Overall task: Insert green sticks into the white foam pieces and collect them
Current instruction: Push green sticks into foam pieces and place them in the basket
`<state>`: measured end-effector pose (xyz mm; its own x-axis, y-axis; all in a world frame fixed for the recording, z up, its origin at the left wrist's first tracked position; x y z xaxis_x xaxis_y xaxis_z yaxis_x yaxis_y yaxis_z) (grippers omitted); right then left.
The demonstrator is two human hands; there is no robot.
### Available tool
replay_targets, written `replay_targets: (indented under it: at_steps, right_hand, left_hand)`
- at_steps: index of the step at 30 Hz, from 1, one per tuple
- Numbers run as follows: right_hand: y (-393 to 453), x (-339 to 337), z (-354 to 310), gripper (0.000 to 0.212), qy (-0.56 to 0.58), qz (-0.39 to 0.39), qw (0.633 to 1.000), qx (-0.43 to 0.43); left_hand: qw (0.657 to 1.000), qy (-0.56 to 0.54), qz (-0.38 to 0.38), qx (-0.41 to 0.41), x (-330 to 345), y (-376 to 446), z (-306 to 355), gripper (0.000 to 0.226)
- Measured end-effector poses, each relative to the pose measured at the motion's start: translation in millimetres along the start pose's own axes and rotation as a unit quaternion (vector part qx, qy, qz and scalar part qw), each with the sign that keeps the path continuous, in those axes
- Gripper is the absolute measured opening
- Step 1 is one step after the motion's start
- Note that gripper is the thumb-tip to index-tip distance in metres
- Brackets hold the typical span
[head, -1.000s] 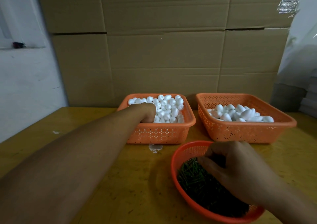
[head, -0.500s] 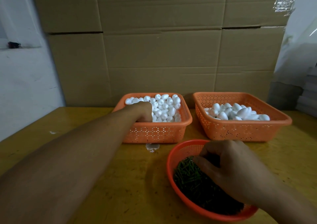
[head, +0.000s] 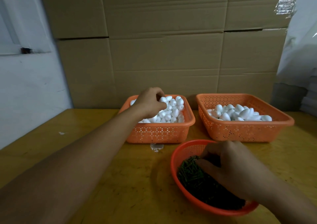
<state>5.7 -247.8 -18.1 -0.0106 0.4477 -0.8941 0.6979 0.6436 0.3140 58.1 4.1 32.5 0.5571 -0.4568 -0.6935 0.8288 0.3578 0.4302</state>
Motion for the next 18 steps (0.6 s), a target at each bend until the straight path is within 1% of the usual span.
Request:
replay_targets:
  at_steps: [3,6,9,10,14,16,18]
  right_hand:
    - [-1.0,4.8,4.3,0.018,-0.022,-0.043,0.999,0.011]
    - [-2.7,2.8,7.5,0.023,-0.037,-0.067,0.997,0.028]
    - [-4.0,0.9,7.0,0.026,-0.042,-0.082,0.995,0.038]
    - [-4.3,1.9,6.6,0.027,-0.045,-0.088,0.994,0.038]
    - [-5.0,7.1,7.9,0.023,-0.059,-0.100,0.992,0.040]
    - [-5.2,7.4,7.5,0.023,-0.070,-0.103,0.992,0.031]
    - [-6.4,8.5,6.2,0.024,-0.073,-0.112,0.991,0.024]
  left_hand:
    - [0.997,-0.059,0.030,0.039,-9.7,-22.1,15.5,0.017]
    - [0.989,-0.131,0.029,0.055,-7.3,-54.6,25.1,0.018]
    - [0.976,-0.204,-0.001,0.070,2.9,-89.1,36.2,0.027]
    - [0.972,-0.221,-0.017,0.080,6.9,-99.3,41.2,0.027]
    - [0.966,-0.225,-0.054,0.114,20.3,-131.6,56.7,0.020]
    - [0.963,-0.231,-0.077,0.119,26.4,-140.8,61.3,0.022]
    - [0.953,-0.261,-0.111,0.111,31.3,-147.0,62.7,0.026]
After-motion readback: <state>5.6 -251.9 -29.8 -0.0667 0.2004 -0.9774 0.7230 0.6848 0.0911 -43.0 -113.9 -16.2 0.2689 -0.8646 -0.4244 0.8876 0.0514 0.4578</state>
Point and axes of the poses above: each hand's wrist, its own y-axis towards the middle knuckle, its own x-axis out of the palm, z = x × y, the point moved 8 cm from there along y, towards the middle knuckle, and after that the axes turned 3 degrees about z, right-handed, at the moved point
